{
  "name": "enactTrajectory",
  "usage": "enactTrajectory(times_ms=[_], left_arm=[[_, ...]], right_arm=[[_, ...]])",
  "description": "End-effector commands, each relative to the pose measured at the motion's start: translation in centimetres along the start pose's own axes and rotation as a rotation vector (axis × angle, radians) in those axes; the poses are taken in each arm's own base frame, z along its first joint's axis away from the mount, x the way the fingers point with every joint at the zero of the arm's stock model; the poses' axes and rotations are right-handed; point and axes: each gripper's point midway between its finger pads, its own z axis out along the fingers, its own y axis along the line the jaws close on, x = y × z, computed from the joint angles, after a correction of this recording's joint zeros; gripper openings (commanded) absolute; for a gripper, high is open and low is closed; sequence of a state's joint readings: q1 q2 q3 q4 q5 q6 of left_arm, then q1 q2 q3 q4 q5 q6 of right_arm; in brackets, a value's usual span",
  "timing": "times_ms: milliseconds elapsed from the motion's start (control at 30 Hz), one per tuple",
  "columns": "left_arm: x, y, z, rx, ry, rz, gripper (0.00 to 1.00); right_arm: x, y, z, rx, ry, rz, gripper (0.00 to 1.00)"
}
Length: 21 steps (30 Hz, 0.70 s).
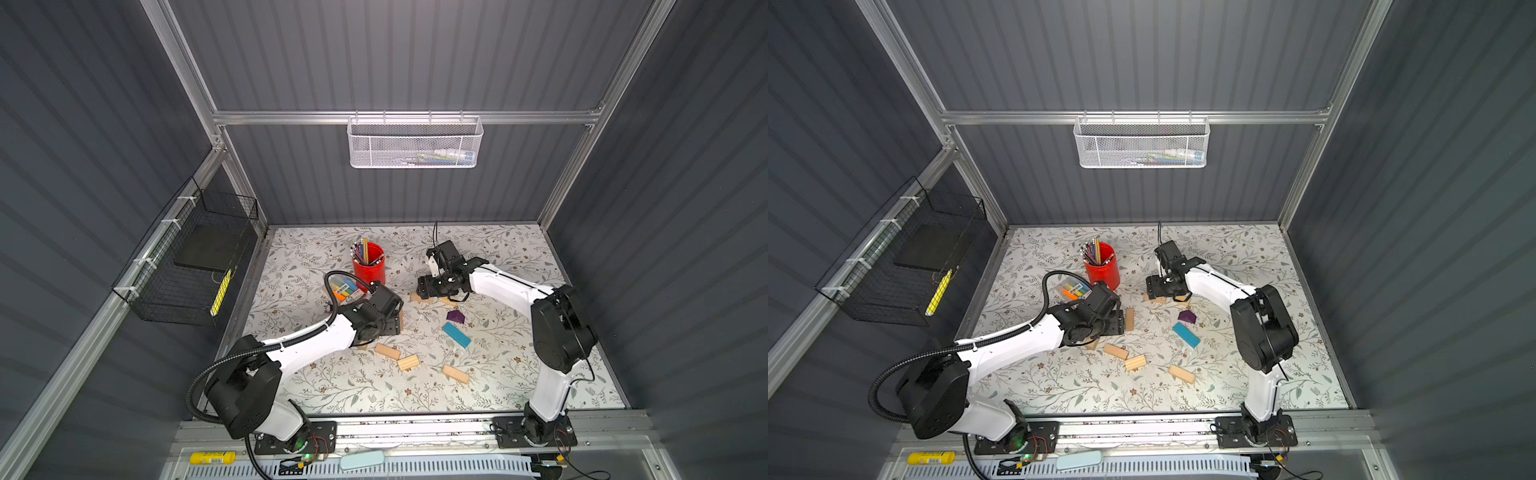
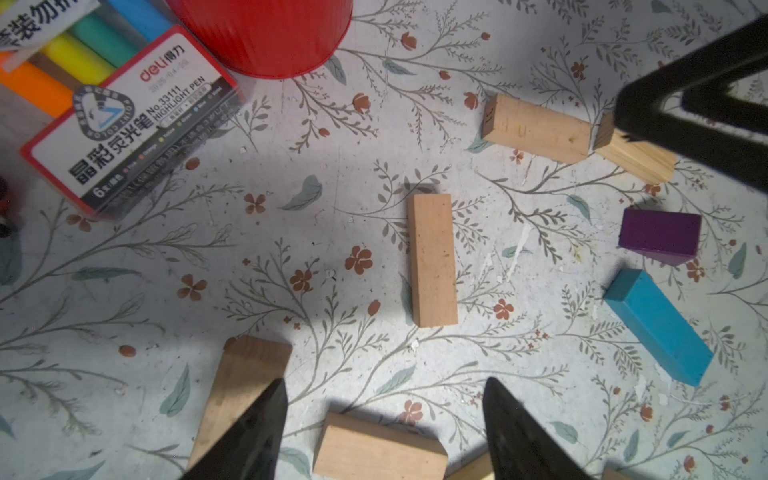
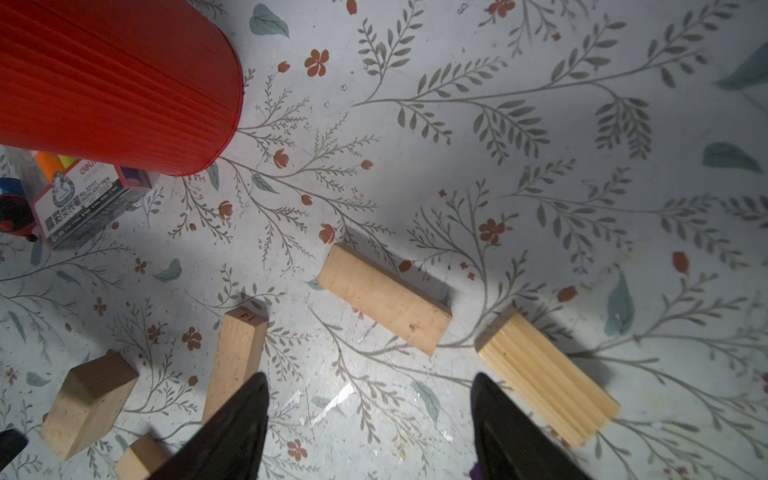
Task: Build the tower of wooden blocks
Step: 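Lower the right gripper onto a wooden block and close on it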
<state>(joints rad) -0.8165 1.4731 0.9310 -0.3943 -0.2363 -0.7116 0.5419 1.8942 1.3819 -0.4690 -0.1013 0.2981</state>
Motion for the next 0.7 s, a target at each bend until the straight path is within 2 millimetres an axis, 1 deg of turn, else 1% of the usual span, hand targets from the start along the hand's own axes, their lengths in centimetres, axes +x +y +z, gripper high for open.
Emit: enactTrajectory(times_ms=[0, 133, 333, 500, 667], left_arm=[[-0.7, 0.0, -0.6, 0.022, -0.041, -0.029, 0.76], [-0.8, 0.1, -0.7, 0.035, -0.060, -0.065, 0.78], [-1.0, 0.9, -0.9, 0.015, -0.080, -0.100, 0.83], [-1.2, 1.5, -1.1, -0.003, -0.087, -0.113, 0.86], [-1.2, 1.8, -1.2, -0.010, -0.088, -0.119, 0.89]], right_arm=[[-0.2, 0.4, 0.8, 0.010, 0.026, -0.052, 0.75], [-0.3, 0.6, 2.3, 0.004, 0.060, -0.067, 0.75], [0.3, 0.6, 4.0, -0.004, 0.095, -0.074, 0.75], [1.1, 0.6, 4.9, -0.009, 0.124, -0.085, 0.74], [2.2, 0.7, 5.1, -0.007, 0.154, -0.098, 0.72]])
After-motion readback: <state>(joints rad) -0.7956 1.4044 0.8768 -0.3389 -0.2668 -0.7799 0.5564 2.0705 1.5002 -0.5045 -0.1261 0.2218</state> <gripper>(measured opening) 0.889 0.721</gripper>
